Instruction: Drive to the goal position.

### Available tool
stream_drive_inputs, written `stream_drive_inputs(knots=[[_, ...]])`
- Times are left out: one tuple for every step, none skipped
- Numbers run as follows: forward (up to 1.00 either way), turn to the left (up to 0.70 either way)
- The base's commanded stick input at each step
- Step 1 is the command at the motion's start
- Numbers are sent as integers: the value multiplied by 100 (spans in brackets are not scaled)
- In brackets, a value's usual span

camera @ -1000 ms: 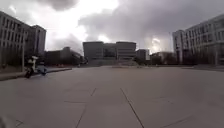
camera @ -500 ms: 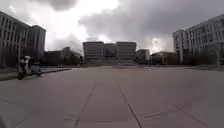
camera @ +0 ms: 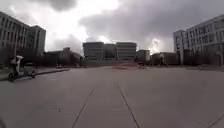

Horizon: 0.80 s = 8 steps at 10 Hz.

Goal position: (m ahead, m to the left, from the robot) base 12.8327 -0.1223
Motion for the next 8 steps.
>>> stream_drive_inputs(knots=[[100,0],[100,0],[100,0],[100,0],[100,0],[100,0],[100,0],[100,0]])
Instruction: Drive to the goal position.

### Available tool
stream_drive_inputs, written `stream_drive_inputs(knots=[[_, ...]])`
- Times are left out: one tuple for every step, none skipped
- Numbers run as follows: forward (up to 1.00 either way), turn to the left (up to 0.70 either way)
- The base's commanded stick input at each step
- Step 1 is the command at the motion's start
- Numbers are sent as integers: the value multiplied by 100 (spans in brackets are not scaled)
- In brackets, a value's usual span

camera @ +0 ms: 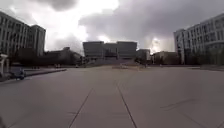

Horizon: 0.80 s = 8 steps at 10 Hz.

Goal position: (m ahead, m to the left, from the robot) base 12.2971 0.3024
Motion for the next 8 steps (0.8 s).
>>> stream_drive_inputs(knots=[[100,0],[100,0],[100,0],[100,0],[100,0],[100,0],[100,0],[100,0]])
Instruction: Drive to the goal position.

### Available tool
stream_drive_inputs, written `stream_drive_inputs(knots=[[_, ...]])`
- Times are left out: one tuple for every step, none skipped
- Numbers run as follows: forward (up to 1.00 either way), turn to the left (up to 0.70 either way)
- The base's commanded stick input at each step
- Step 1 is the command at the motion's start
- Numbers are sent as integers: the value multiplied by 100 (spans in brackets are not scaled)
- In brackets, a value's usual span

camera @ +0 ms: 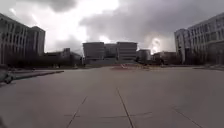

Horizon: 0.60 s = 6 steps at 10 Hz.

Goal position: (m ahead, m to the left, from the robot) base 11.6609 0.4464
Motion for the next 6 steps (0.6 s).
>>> stream_drive_inputs(knots=[[100,0],[100,0],[100,0],[100,0],[100,0],[100,0]])
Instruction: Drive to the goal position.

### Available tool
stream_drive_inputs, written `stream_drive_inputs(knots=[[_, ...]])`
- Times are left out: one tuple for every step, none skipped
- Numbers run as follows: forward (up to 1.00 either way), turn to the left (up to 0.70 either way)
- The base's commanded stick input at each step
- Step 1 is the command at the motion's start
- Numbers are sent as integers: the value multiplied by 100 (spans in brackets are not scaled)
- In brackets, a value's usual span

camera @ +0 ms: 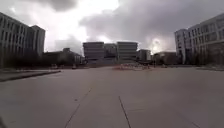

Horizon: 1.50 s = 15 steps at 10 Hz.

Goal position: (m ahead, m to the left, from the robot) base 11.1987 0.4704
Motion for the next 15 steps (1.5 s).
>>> stream_drive_inputs(knots=[[100,0],[100,0],[100,0],[100,0],[100,0],[100,0],[100,0],[100,0],[100,0],[100,0],[100,0],[100,0],[100,0],[100,0],[100,0]])
